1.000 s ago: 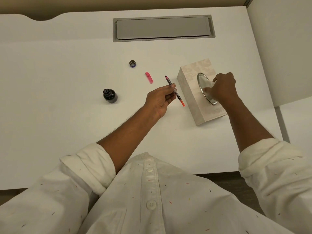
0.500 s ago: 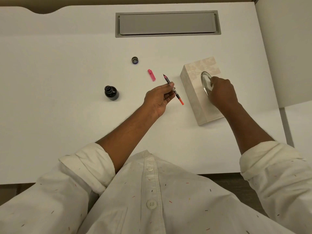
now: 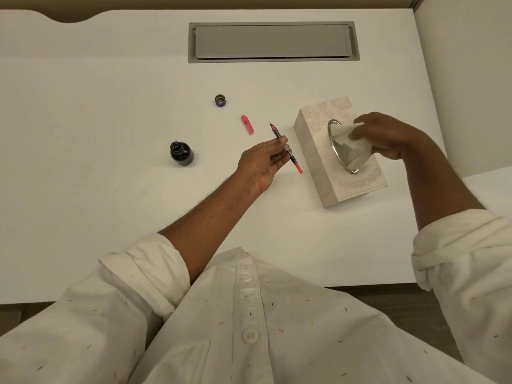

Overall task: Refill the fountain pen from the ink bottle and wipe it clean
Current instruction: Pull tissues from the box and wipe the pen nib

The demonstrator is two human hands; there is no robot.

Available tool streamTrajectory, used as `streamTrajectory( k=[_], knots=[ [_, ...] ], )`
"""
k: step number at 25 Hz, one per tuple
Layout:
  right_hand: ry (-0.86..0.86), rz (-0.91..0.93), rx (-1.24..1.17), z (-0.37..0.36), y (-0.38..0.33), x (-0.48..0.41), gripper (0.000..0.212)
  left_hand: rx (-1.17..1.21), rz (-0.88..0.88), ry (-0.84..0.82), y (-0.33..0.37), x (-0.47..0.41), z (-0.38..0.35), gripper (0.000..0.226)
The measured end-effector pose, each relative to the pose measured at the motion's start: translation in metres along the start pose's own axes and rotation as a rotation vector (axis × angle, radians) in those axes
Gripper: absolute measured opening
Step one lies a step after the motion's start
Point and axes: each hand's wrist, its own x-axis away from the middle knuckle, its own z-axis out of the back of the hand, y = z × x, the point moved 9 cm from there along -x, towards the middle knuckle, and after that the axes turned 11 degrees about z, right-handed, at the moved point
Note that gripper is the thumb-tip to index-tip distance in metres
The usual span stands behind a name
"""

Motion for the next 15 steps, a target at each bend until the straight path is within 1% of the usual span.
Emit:
streamTrajectory(
  k=[3,6,9,15],
  knots=[
    [0.002,0.005,-0.216,0.008,0.006,0.002,0.024,0.001,-0.005,0.005,-0.001,-0.001,0.003,0.001],
    [-0.027,0.025,-0.303,0.007,0.008,0.002,0.020,0.007,-0.005,0.006,-0.002,-0.002,0.003,0.001],
    [-0.058,0.055,-0.396,0.005,0.004,0.008,0.021,0.011,-0.006,0.008,-0.003,-0.003,0.005,0.002],
    [0.004,0.099,-0.606,0.008,0.007,0.017,0.028,0.015,-0.019,0.002,-0.001,-0.004,0.005,0.003]
  ],
)
